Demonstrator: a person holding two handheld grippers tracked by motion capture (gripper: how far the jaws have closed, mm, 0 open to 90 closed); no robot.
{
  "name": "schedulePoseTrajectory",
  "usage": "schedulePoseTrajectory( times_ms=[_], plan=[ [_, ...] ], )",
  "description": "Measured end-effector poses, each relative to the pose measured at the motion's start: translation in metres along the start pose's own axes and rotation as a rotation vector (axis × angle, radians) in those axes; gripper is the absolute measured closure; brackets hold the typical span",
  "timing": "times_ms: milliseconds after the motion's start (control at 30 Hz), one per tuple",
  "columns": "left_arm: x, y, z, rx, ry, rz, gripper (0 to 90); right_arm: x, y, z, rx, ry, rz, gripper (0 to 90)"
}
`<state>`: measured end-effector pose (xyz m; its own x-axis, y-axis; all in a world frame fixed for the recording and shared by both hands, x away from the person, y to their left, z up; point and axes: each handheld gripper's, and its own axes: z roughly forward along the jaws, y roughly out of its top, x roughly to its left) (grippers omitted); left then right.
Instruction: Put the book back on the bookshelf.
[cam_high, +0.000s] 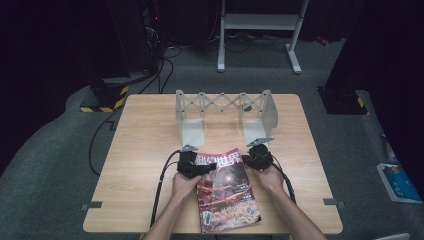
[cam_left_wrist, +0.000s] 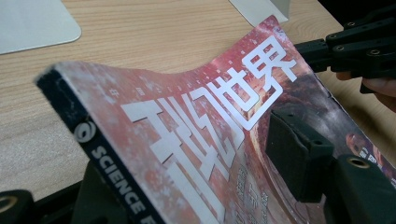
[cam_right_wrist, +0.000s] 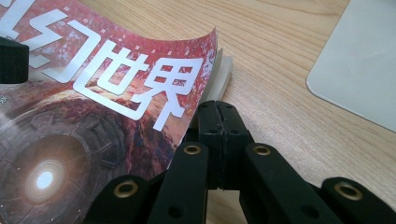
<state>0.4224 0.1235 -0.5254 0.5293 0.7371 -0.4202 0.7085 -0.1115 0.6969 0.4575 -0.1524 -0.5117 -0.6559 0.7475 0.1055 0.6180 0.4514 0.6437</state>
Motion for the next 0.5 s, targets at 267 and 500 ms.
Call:
schedulePoseTrajectory(
  times_ms=[267,500],
  plan=[
    [-0.0009,0.0008,-0.0026,0.03,0.0,-0.016,43.8,0.001,0.0007,-0.0003,-0.014,0.027,-0.015,89.5],
    [-0.0015,0.0017,-0.0051,0.059,0.009,-0.043,51.9,0.0018,0.0,-0.0006,-0.017,0.042,-0.013,89.4]
  ],
)
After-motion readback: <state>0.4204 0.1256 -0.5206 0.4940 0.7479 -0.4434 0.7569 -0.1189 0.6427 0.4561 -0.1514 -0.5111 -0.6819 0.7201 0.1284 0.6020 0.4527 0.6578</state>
